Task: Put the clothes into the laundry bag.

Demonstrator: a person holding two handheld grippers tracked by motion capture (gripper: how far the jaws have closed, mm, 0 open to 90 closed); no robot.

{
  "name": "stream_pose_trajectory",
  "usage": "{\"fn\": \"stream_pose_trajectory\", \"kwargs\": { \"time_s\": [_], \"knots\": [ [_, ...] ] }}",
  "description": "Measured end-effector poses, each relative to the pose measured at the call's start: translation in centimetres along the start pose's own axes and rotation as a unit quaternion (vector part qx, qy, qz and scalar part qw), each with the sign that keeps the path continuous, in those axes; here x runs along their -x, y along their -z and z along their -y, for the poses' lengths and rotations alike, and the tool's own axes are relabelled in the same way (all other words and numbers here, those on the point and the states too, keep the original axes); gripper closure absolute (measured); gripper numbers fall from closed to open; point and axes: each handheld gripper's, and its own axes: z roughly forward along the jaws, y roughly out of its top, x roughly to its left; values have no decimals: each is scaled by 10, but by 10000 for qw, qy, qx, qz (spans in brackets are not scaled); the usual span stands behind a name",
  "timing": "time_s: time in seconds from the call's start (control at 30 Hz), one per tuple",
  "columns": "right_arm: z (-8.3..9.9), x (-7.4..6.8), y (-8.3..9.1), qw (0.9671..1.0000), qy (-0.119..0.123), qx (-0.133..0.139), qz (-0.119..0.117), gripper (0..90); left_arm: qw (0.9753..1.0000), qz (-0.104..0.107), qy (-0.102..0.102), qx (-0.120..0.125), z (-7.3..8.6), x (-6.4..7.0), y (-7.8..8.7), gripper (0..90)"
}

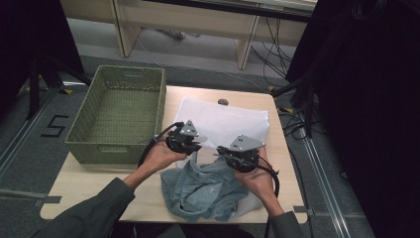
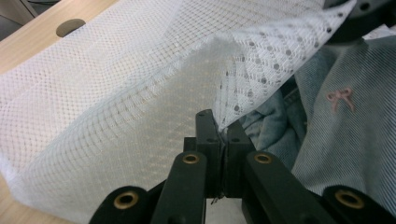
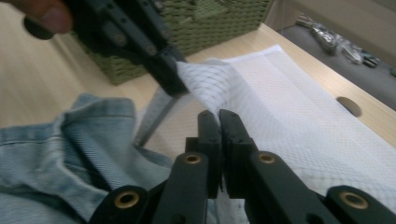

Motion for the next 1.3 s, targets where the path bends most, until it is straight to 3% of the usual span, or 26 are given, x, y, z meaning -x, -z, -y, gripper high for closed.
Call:
{"fn": "stream_pose_trajectory", "kwargs": {
  "time_s": [0.07, 0.1, 0.17, 0.27, 0.3, 0.33, 0.37, 0.4, 0.43, 0.47, 0.53, 0.57, 0.63, 0.73, 0.77, 0.8, 0.83, 0.93, 0.97, 1.0, 1.07, 1.1, 1.13, 1.2, 1.27, 1.3],
  "knots": [
    [-1, -3, 0, 9999, 16, 54, -96, 819, 10000, 25, -20, -17, 0, 0, 1, 878],
    [-4, -12, 1, 9990, -92, 79, -419, 670, 9999, 60, -85, -44, 0, -1, 1, 878],
    [-6, -23, 0, 9955, 24, 28, -951, 542, 9999, 85, -112, -63, -1, -2, 1, 878],
    [-6, -38, -3, 9938, 215, -88, -1086, 475, 9999, 97, -70, -57, -1, -1, 1, 878],
    [-5, -49, -12, 9904, 276, -323, -1313, 420, 9999, 113, -74, -68, -1, -1, 1, 877],
    [-5, -49, -12, 9904, 276, -323, -1313, 420, 9999, 113, -74, -68, -1, -1, 1, 877],
    [0, -59, -25, 9858, 214, -748, -1489, 357, 9998, 126, -93, -88, -1, -1, 2, 877],
    [0, -59, -25, 9858, 214, -748, -1489, 357, 9998, 126, -93, -88, -1, -1, 2, 877],
    [6, -65, -33, 9830, 162, -956, -1559, 351, 9998, 140, -104, -84, -1, -1, 2, 877],
    [17, -73, -46, 9805, 357, -1249, -1475, 360, 9998, 161, -104, -50, -1, -2, 2, 877],
    [22, -76, -51, 9799, 355, -1304, -1468, 400, 9997, 178, -120, -79, 0, -2, 2, 877],
    [23, -76, -54, 9804, 440, -1374, -1344, 592, 9998, 186, -91, -63, 1, -2, 2, 878],
    [20, -70, -50, 9820, 571, -1289, -1259, 757, 9997, 216, -105, -32, 1, -2, 4, 878],
    [16, -67, -41, 9835, 521, -1333, -1103, 780, 9996, 238, -139, -17, 1, -2, 6, 879],
    [12, -57, -32, 9870, 687, -1142, -894, 788, 9997, 229, -115, 12, 0, -2, 8, 879],
    [12, -57, -32, 9870, 687, -1142, -894, 788, 9997, 229, -115, 12, 0, -2, 8, 879],
    [7, -45, -18, 9912, 575, -999, -645, 791, 9996, 257, -89, 65, 0, -1, 9, 879],
    [4, -30, -4, 9939, 413, -940, -391, 793, 9995, 273, -127, 42, -2, 0, 11, 880],
    [5, -16, 4, 9947, 348, -970, -47, 793, 9994, 287, -194, 48, -4, 1, 12, 880],
    [8, -9, 4, 9935, 493, -1015, 146, 793, 9994, 287, -194, 48, -4, 1, 12, 880],
    [13, -3, 2, 9916, 433, -1187, 270, 793, 9993, 285, -239, 32, -6, 2, 13, 880],
    [30, 5, -11, 9862, 247, -1616, 246, 793, 9993, 279, -249, 13, -6, 3, 14, 880],
    [41, 11, -19, 9839, 350, -1733, 249, 793, 9993, 277, -251, 23, -6, 3, 14, 880],
    [56, 15, -31, 9789, 56, -2025, 278, 792, 9993, 283, -241, 21, -6, 3, 14, 880],
    [58, 18, -33, 9801, -61, -1968, 270, 790, 9993, 299, -234, 29, -6, 2, 14, 879],
    [55, 20, -30, 9808, -260, -1898, 363, 778, 9992, 324, -222, 36, -6, 2, 14, 879]
  ]
}}
